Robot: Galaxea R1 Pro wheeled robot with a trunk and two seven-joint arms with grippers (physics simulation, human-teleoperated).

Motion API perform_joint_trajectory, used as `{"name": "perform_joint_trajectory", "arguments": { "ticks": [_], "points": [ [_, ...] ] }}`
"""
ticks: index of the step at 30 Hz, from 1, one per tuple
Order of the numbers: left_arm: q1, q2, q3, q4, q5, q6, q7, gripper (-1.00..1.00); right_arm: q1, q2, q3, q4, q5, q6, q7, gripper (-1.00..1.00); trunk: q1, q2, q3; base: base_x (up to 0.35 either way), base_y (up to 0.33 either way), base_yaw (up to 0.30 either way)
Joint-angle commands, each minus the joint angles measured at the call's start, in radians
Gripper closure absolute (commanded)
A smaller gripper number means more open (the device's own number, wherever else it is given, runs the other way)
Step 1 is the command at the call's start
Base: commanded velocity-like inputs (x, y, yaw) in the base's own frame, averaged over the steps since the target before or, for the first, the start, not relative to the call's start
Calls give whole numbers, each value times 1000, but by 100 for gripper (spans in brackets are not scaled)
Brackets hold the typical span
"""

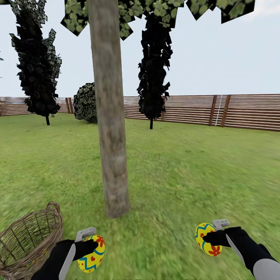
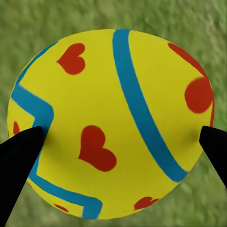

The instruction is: Take the three Easter eggs out of the wicker basket on the lawn in the garden, then place them on the lawn next to a single tree (choose any tree) so that all three eggs are next to the same tree and none are left in the basket.

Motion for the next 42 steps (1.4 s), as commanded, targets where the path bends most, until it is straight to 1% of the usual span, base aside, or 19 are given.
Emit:
{"name": "perform_joint_trajectory", "arguments": {
  "ticks": [1,13,27,29,33,37,42],
  "points": [
    [-1,0,2,-1,8,6,1,100,-1,-1,4,-2,3,4,3,100,4,-8,-4,0,0,0],
    [-1,0,2,-1,8,6,1,100,-1,2,6,0,5,4,3,100,50,-92,-42,0,0,0],
    [-1,-2,2,0,8,6,3,100,-1,13,8,1,6,6,2,100,103,-190,-86,0,0,0],
    [-1,-2,2,0,8,6,3,100,-1,16,15,1,6,6,2,100,111,-204,-92,0,0,0],
    [-1,-3,1,0,9,1,2,100,-1,16,20,1,6,5,2,100,111,-204,-92,0,0,0],
    [-1,-12,2,0,8,-4,2,100,-1,16,19,1,5,4,2,100,111,-204,-92,6,0,0],
    [-1,-14,1,34,9,-6,1,100,-1,14,18,1,5,2,3,100,111,-204,-92,231,0,0]
  ]
}}
